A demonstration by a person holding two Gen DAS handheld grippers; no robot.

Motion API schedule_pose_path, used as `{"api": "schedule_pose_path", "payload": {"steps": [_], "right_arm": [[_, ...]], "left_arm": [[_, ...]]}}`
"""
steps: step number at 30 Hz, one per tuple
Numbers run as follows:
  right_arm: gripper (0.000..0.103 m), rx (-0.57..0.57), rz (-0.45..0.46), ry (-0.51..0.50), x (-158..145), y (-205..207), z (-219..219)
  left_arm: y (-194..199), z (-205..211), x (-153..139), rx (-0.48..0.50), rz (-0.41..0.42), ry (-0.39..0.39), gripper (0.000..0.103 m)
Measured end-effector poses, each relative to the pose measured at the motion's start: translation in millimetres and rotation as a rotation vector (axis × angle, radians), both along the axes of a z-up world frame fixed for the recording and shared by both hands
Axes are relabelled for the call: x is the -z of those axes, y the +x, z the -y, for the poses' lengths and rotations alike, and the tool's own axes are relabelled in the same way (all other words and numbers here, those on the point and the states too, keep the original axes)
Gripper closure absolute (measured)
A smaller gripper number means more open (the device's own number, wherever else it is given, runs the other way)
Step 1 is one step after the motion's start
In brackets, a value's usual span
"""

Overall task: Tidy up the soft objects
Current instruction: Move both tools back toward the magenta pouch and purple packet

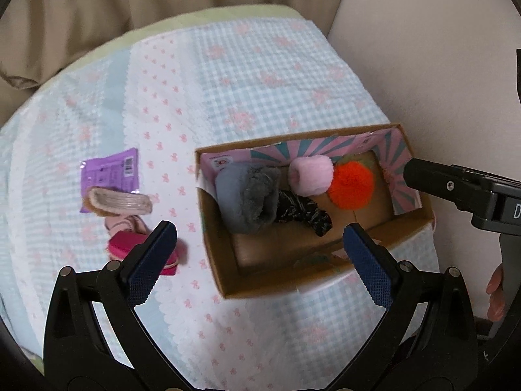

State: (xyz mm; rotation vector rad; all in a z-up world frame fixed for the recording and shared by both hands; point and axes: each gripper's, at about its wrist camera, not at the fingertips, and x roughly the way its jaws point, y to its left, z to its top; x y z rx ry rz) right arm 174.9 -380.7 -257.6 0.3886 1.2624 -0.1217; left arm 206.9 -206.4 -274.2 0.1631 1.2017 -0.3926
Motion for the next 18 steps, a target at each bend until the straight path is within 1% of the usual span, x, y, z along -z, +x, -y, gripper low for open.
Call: {"api": "schedule_pose_path", "payload": {"steps": [3, 8, 12, 18], "right_arm": [[0.000, -0.007, 0.030, -0.030, -24, -13, -9], [0.000, -0.002, 0.077, -0.046, -59, -35, -27], [0.000, -0.017, 0.115, -0.078, -90, -54, -48], [0.000, -0.038, 0.158, -0.108, -126, -76, -81]], "left_arm": [[-10, -11, -22, -0.003, 0.029, -0.008, 0.001], [-28, -38, -61, -0.019, 0.077, -0.012, 0.001], [-42, -65, -91, -0.039, 0.114, -0.026, 0.001], [-61, -116, -130, -0.081, 0.162, -0.044, 0.001]]}}
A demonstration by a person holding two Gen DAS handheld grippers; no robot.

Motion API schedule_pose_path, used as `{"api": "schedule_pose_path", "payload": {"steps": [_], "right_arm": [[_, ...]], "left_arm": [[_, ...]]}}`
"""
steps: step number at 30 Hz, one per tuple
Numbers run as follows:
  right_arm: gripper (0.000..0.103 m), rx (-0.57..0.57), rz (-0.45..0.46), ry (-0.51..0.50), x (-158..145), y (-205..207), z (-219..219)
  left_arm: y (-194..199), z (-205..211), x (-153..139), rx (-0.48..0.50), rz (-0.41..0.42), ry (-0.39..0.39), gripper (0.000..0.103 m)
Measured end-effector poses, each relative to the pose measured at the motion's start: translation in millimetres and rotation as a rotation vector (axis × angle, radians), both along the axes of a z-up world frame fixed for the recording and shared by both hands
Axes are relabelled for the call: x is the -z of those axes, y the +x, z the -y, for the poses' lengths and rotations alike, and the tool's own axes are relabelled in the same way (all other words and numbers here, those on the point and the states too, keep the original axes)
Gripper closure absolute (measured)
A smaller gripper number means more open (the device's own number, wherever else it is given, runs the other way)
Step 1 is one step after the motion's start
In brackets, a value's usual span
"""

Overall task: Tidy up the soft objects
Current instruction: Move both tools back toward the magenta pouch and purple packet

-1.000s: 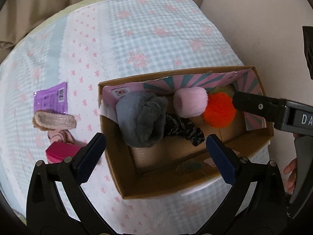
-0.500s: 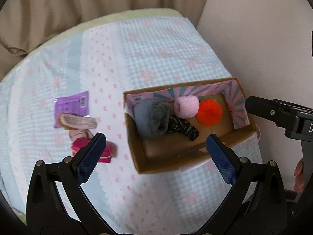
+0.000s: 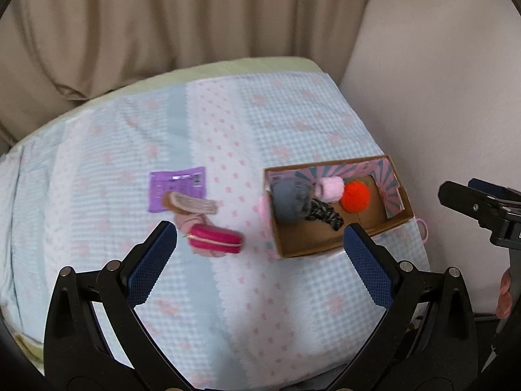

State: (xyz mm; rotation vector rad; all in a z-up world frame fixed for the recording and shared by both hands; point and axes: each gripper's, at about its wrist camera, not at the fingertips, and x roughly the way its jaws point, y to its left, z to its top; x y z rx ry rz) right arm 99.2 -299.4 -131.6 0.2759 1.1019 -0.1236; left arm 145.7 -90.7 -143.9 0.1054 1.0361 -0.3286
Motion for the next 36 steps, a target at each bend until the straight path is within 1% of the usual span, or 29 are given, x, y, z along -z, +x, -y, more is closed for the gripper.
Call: {"api": "schedule_pose_path", "payload": {"steps": [3, 8, 12, 17, 20, 27, 32, 36], "right_arm": [[0.000, -0.010, 0.028, -0.008, -16, -8, -17], [0.000, -0.035, 0.067, -0.019, -35, -14, -48], [0.000, -0.089, 0.100, -0.020, -45, -10, -71], [0.000, -0.168, 0.121, -0.030, -44, 3, -91], [0.000, -0.230, 0.120, -0.033, -34, 13, -103], [0.000, -0.355, 0.093, -0.003, 0, 36, -127], [0.000, -0.432, 0.055, 0.003, 29, 53, -143], [0.000, -0.487, 0.014, -0.001, 58, 69, -158]], "left_arm": [[-9, -30, -14, -0.036, 0.005, -0.030, 0.001], [-24, -75, -27, -0.104, 0.014, -0.046, 0.001], [-33, -105, -24, -0.166, 0.007, -0.069, 0.001], [-36, -130, -8, -0.241, -0.014, -0.091, 0.001], [-33, -141, 3, -0.288, -0.036, -0.105, 0.001], [-16, -162, 26, -0.359, -0.073, -0.089, 0.001], [13, -174, 42, -0.366, -0.100, -0.090, 0.001], [48, -176, 62, -0.335, -0.133, -0.084, 0.001]]}}
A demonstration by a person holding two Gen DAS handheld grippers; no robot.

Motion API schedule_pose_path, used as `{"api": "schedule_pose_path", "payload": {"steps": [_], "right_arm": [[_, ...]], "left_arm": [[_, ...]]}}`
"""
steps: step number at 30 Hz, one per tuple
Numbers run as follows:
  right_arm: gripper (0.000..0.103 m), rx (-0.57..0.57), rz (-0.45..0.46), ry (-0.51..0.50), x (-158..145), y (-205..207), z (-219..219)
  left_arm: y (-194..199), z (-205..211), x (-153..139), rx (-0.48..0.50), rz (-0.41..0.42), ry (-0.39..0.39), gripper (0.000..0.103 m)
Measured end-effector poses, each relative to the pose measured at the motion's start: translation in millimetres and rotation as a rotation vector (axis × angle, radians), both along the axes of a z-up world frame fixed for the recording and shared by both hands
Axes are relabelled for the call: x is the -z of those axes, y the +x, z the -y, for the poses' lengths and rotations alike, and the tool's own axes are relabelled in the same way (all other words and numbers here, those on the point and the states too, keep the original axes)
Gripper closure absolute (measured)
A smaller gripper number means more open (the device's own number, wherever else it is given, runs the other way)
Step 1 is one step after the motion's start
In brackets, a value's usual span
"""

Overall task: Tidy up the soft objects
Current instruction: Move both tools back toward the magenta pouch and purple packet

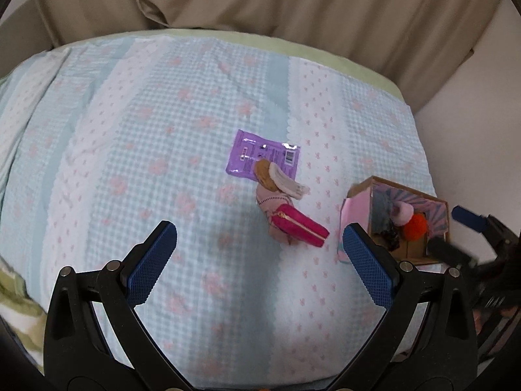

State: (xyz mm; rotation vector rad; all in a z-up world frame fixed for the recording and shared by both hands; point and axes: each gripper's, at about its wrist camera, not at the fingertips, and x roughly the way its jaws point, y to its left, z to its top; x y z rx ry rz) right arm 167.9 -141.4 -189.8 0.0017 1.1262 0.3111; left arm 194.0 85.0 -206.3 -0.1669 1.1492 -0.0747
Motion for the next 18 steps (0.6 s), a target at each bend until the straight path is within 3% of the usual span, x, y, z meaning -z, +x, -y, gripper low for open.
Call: {"api": "schedule_pose_path", "payload": {"steps": [6, 13, 18], "right_arm": [[0.000, -0.074, -0.063, -0.024, 56, 23, -21], [0.000, -0.140, -0.126, -0.037, 125, 44, -39], [0.000, -0.191, -0.123, -0.076, 167, 53, -54]], "left_arm": [[59, 11, 49, 0.126, -0.022, -0.050, 0.001], [108, 40, 132, 0.402, -0.012, 0.024, 0.002], [128, 44, 181, 0.510, -0.019, 0.025, 0.004]]}}
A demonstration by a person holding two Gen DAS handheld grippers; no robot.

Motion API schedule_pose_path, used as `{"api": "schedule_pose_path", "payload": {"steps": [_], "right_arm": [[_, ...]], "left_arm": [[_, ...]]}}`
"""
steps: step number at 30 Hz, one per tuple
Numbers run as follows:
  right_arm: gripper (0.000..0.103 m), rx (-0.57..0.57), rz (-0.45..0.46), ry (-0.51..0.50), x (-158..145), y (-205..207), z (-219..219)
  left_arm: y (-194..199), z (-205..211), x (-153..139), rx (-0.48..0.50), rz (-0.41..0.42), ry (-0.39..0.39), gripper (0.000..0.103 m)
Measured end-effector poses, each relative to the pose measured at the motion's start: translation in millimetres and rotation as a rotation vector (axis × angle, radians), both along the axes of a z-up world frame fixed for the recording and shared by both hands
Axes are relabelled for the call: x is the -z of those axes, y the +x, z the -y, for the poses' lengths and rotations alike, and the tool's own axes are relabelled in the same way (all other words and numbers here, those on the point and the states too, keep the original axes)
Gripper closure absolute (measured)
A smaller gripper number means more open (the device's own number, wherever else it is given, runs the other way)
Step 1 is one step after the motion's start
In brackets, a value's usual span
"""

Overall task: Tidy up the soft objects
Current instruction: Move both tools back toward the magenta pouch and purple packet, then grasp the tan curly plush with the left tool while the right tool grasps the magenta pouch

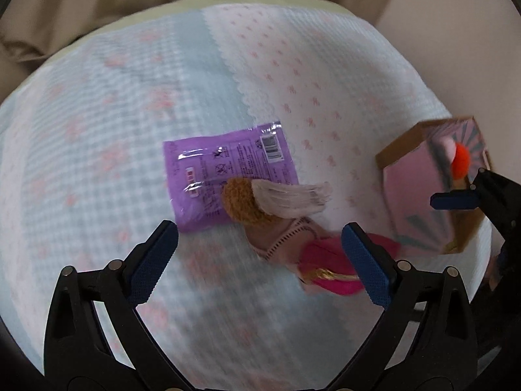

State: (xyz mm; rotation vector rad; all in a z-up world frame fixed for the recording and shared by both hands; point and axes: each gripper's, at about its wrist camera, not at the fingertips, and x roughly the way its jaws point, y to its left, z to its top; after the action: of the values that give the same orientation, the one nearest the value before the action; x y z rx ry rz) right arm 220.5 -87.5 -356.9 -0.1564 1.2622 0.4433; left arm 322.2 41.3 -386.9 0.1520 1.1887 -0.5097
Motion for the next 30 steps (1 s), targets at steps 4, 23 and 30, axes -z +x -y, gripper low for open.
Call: {"api": "schedule_pose_path", "payload": {"steps": [4, 23, 30], "right_arm": [[0.000, -0.018, -0.006, -0.010, 25, 6, -10], [0.048, -0.083, -0.034, -0.058, 80, 21, -37], [0.063, -0.068, -0.032, -0.047, 75, 22, -35]], "left_arm": [[16, 4, 28, 0.045, -0.004, -0.020, 0.009], [49, 6, 73, -0.066, -0.159, -0.169, 0.057], [53, -2, 61, -0.121, -0.157, -0.213, 0.067]]}}
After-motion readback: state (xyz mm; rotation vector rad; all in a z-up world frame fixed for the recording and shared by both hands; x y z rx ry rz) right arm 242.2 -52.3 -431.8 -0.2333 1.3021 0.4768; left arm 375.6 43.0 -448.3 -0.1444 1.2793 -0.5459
